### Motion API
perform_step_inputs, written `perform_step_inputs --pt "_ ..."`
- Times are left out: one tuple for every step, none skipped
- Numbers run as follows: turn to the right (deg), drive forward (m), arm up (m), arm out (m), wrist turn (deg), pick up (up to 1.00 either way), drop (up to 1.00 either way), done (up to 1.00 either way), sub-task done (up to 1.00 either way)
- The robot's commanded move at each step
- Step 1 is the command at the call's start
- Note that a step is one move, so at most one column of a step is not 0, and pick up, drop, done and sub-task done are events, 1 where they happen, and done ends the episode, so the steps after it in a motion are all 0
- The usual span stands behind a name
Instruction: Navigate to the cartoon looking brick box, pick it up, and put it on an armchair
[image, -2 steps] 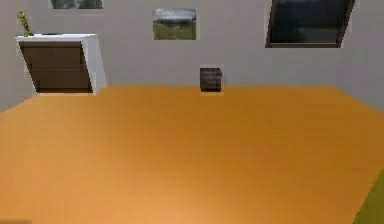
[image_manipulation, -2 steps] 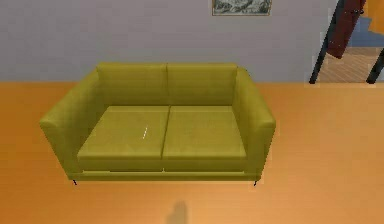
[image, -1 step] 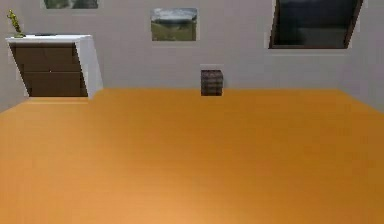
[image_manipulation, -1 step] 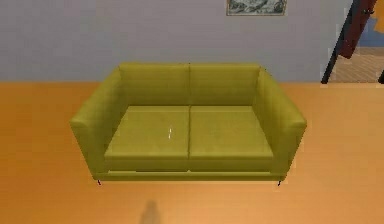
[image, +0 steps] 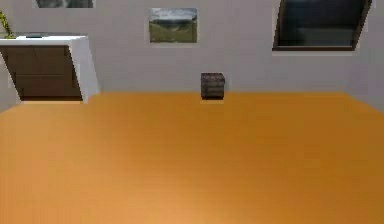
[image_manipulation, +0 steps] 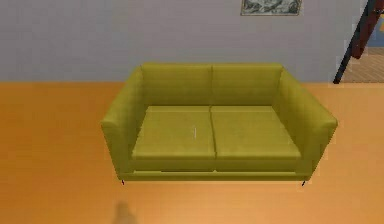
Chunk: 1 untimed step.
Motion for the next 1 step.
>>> perform_step_inputs --pt "21.0 0.0 0.0 0.0 0.0 0.0 0.0 0.0 0.0"
